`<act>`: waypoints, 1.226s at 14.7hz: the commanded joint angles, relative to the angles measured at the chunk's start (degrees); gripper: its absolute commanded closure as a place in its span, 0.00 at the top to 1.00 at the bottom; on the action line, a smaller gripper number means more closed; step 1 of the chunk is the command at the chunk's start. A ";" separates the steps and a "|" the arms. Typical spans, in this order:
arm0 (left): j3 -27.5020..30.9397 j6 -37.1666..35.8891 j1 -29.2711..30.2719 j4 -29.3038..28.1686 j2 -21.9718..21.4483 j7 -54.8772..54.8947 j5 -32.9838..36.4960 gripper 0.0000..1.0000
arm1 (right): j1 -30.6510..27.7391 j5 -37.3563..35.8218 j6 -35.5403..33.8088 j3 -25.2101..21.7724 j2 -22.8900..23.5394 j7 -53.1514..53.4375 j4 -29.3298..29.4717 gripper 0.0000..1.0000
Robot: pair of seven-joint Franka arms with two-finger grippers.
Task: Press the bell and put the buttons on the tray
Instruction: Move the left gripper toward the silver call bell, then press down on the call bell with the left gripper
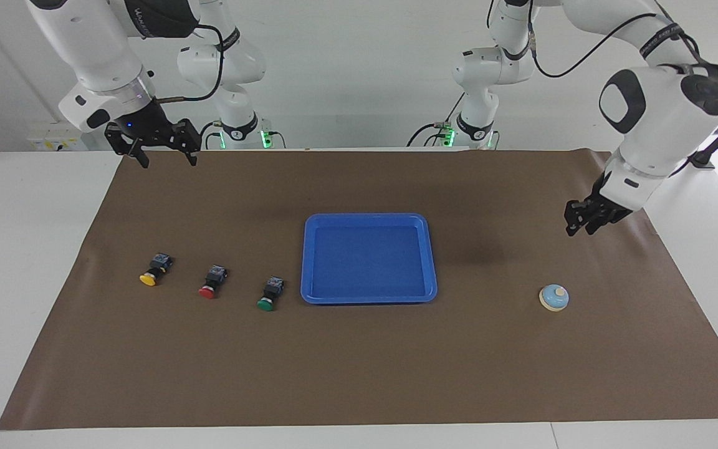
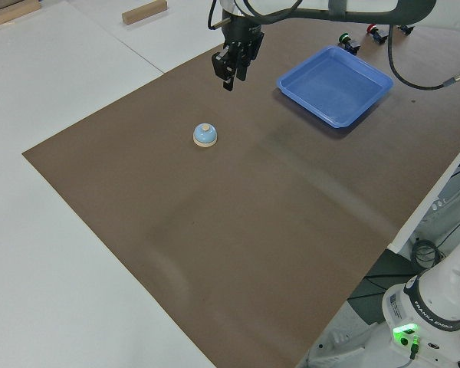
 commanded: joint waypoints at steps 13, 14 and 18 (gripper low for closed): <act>0.43 12.27 0.18 1.55 13.30 -1.54 0.45 0.00 | -1.00 -0.08 -0.75 0.70 -0.06 -1.22 0.05 1.00; 0.43 12.53 0.18 1.03 13.13 -1.80 0.45 0.00 | -1.00 -0.08 -0.75 0.61 -0.06 -1.22 0.13 1.00; 0.43 12.88 0.27 -0.20 12.78 -1.89 0.54 0.00 | -1.00 -0.08 -0.75 0.61 -0.06 -1.22 0.13 1.00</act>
